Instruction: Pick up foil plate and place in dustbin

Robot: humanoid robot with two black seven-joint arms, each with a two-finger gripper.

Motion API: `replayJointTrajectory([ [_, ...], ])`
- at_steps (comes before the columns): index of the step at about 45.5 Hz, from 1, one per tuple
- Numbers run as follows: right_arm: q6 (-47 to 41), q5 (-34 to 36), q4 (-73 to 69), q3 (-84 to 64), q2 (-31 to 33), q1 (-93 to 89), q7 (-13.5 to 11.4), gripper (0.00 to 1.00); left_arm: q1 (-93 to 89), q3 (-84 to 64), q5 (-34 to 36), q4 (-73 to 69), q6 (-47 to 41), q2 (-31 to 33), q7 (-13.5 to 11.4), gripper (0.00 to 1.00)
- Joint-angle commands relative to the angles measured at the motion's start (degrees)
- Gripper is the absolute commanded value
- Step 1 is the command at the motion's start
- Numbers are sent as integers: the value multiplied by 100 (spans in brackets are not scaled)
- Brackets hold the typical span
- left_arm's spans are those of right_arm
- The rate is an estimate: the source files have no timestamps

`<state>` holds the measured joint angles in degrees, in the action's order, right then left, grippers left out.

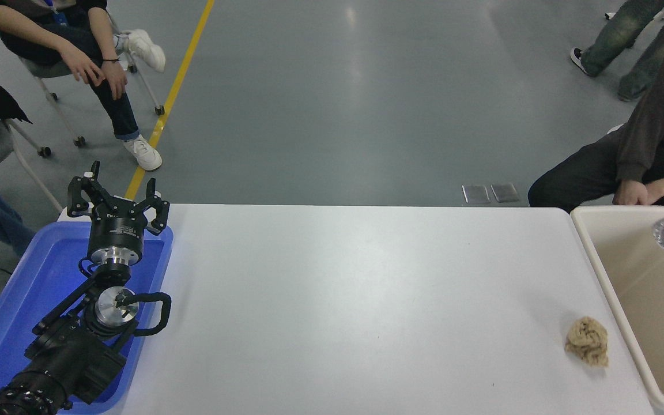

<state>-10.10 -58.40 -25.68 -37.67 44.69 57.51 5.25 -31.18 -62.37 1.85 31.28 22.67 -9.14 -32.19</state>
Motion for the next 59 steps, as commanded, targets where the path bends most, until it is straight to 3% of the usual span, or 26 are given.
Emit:
replayJointTrajectory([
  [1,342,31,432,822,-462,-890,-147,81,-2,-3,0,0,0,0,-7,99],
  [3,342,49,423,884,-479,-943,-182,97,-2,-3,0,0,0,0,-7,99],
  [4,342,49,423,910,-505,-952,-182,100,-2,-3,0,0,0,0,2,99],
  [20,210,101,169,963,-585,-654,-173,100,-2,-3,0,0,0,0,2,99],
  [31,-607,197,-2888,788,584,875,-182,100,-11,5,0,0,0,0,2,99],
  [41,-1423,1418,-4533,-319,936,2930,-182,100,-11,5,0,9,0,0,2,99],
  [49,-2425,2420,-5096,-1611,497,4759,-182,100,-11,5,0,9,0,0,2,99],
  [54,-3295,2948,-5246,-2209,-170,5814,-182,100,-2,5,0,9,0,0,2,99],
  [59,-3490,3642,-5377,-2342,-803,6421,-182,100,-2,5,0,1,0,0,2,99],
])
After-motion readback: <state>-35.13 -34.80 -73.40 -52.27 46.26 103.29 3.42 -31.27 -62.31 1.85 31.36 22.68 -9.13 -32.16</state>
